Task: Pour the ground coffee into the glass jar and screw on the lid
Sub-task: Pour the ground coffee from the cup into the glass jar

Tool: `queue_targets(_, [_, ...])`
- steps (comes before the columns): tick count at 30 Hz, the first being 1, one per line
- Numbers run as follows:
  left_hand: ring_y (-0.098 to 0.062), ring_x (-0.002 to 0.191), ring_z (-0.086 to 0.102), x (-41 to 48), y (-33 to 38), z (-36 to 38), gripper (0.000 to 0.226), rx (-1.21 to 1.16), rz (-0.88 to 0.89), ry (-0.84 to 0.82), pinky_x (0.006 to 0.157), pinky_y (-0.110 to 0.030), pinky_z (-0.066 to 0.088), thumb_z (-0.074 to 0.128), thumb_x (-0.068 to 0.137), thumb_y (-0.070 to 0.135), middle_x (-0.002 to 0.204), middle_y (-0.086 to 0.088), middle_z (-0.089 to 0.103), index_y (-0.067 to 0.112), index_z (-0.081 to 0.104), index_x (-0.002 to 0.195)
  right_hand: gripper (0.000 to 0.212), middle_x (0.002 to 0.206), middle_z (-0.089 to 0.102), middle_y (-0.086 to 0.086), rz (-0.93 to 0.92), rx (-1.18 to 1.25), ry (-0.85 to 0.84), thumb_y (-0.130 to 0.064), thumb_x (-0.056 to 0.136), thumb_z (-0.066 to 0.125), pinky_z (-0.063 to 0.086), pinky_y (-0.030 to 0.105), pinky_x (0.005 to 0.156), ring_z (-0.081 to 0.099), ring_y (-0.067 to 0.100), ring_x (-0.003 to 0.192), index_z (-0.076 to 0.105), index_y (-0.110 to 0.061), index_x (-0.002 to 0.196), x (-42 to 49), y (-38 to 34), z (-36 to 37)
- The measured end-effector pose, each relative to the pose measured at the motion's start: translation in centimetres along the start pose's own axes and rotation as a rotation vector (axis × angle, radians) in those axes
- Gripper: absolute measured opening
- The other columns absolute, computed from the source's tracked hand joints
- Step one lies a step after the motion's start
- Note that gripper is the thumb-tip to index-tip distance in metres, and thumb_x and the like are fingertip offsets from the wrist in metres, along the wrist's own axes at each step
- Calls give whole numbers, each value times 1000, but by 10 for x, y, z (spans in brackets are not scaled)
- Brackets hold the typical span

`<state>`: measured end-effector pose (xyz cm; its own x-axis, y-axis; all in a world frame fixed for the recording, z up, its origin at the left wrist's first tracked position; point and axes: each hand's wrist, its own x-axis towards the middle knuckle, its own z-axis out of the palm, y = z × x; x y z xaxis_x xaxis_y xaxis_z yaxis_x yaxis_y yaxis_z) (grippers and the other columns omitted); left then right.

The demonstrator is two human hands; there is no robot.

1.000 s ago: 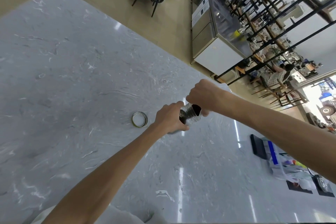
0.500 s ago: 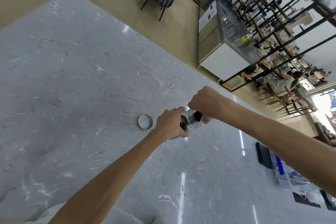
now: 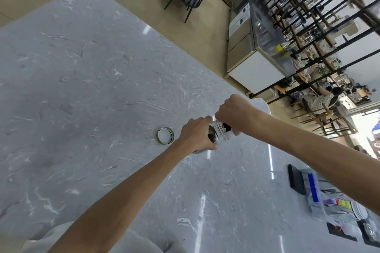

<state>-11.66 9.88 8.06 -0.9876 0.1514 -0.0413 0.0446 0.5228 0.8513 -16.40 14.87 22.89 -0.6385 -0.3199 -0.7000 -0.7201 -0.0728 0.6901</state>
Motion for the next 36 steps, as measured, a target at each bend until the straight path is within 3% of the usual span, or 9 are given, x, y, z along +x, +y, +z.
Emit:
queue_targets(3, [-27, 103, 61, 1, 2, 0, 80, -31, 6, 13, 79, -39, 54, 85, 65, 48, 113, -3, 66, 19, 49, 130, 16, 60, 44, -8, 0, -47, 5, -29, 84, 75, 25, 24, 48, 46, 11, 56, 61, -21, 83, -3, -4, -2])
queue_targets(6, [-27, 102, 61, 1, 1, 0, 79, -30, 5, 32, 76, -37, 53, 84, 63, 49, 112, -1, 66, 21, 50, 129, 29, 58, 45, -9, 39, -96, 11, -21, 87, 67, 23, 24, 47, 42, 10, 51, 47, -18, 67, -4, -6, 1])
queue_targets(8, [-28, 105, 58, 0, 1, 1, 83, -36, 4, 40, 75, -35, 48, 85, 64, 48, 116, -1, 65, 21, 49, 133, 22, 74, 60, -8, 5, -47, -29, -33, 82, 74, 33, 26, 55, 58, 13, 67, 58, -18, 86, -7, -1, -1])
queue_targets(11, [-29, 108, 57, -1, 0, 4, 86, -48, -3, 22, 75, -34, 44, 85, 64, 48, 121, -2, 64, 22, 46, 136, 44, 97, 69, -6, -38, 8, -33, -44, 79, 76, 37, 27, 63, 67, 16, 86, 60, -21, 113, -9, 7, 1])
queue_targets(20, [-30, 113, 54, 1, 2, 3, 89, -65, 7, 8, 84, -40, 49, 86, 66, 46, 128, -3, 61, 21, 44, 140, 48, 97, 68, -7, -1, 54, -14, -47, 78, 77, 35, 28, 61, 63, 17, 81, 59, -20, 113, -12, 11, 7])
queue_targets(29, [-29, 105, 55, 2, 4, -2, 80, -45, 19, 15, 77, -37, 48, 86, 64, 46, 119, -1, 63, 21, 48, 130, 53, 101, 68, -8, 20, 82, 7, -54, 77, 74, 34, 28, 60, 65, 16, 86, 57, -25, 118, -14, 20, 7])
queue_targets(32, [-28, 103, 55, 4, 5, -3, 78, -51, 21, 18, 73, -34, 43, 86, 63, 47, 116, -1, 63, 20, 49, 127, 52, 99, 67, -9, 23, 38, 30, -55, 78, 73, 28, 27, 56, 61, 16, 80, 56, -26, 118, -14, 21, 9])
queue_targets(36, [-29, 101, 56, 6, 5, -5, 75, -56, 23, 22, 71, -34, 42, 86, 63, 46, 113, -2, 63, 19, 51, 123, 53, 99, 67, -8, 33, 28, 7, -55, 79, 73, 34, 28, 61, 55, 16, 76, 56, -27, 120, -13, 25, 4])
